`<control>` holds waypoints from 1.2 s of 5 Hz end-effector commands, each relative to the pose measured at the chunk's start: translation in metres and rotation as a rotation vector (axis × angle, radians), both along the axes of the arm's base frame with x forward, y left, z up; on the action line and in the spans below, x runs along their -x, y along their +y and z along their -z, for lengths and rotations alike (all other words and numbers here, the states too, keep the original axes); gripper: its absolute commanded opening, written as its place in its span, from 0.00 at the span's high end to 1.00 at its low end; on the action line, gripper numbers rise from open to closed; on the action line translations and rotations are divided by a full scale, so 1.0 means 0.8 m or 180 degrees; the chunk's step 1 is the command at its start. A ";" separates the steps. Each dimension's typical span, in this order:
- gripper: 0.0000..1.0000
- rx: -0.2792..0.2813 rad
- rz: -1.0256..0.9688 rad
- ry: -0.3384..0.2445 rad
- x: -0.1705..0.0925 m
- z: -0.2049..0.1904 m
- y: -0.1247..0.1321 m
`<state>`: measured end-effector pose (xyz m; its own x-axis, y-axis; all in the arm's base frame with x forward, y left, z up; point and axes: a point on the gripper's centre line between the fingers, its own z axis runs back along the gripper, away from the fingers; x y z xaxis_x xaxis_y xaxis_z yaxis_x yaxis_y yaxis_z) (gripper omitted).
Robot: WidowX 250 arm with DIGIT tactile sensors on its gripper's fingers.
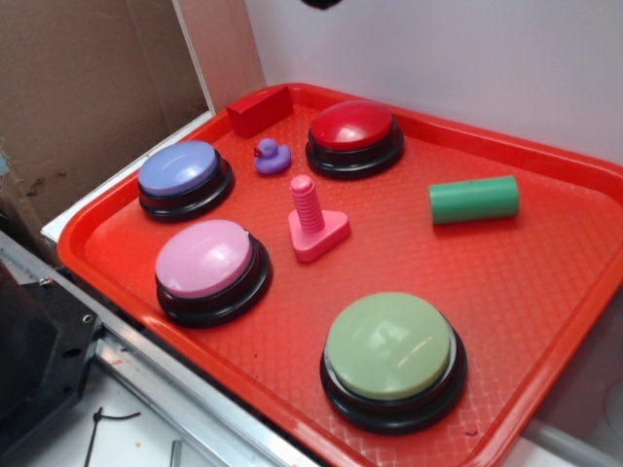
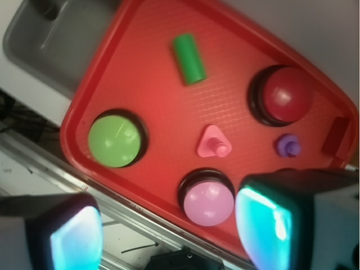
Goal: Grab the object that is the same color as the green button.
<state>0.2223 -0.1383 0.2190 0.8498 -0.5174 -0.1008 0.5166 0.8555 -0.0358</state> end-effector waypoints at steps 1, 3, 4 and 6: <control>0.00 -0.0074 -0.0231 -0.0112 0.011 0.015 0.027; 0.00 -0.0311 -0.0058 -0.0236 -0.102 0.069 0.036; 0.00 -0.0386 0.0138 -0.0252 -0.142 0.093 0.017; 0.00 -0.0283 0.0457 -0.0006 -0.139 0.137 -0.005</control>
